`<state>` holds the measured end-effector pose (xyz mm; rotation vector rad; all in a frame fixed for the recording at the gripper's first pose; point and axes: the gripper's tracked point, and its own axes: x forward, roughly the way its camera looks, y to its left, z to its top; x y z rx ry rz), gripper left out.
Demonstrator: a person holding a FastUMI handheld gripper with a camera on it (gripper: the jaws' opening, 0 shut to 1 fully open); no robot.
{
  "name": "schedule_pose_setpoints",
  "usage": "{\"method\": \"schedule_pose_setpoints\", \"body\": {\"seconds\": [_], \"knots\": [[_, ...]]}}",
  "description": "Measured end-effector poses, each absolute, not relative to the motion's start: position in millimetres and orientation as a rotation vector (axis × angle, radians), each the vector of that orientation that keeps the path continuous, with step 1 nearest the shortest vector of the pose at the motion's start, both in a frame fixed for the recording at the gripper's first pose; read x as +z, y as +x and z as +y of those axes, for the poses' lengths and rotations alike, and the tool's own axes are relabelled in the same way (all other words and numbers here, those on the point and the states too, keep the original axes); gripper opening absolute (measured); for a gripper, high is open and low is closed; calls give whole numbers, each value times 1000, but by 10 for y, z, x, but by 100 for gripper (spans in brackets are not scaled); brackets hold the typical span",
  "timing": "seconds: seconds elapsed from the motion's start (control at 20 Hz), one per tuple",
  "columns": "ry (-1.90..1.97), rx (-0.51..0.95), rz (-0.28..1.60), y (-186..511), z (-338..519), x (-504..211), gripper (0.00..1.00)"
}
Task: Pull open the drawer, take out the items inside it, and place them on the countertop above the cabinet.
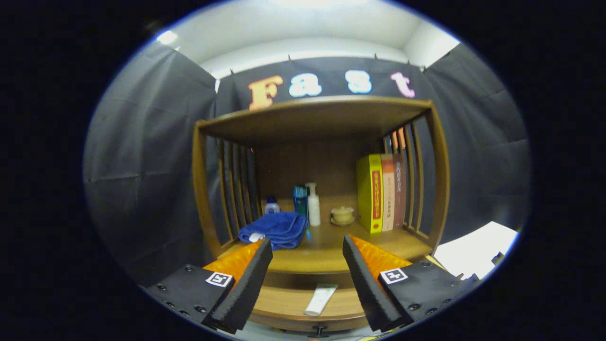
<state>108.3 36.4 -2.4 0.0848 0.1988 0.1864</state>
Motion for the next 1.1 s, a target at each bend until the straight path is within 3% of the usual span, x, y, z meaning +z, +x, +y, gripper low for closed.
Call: {"method": "schedule_pose_setpoints", "body": {"seconds": [0.1,0.35,0.7,1.05,1.1], "knots": [[114,245,403,1336,555,-348,97],[109,186,843,1514,583,-1393,97],[-27,89,1117,1631,523,-2343,97],[-42,41,1254,1637,608,-2608,93],[-15,40,1270,1631,652,-2625,88]]}}
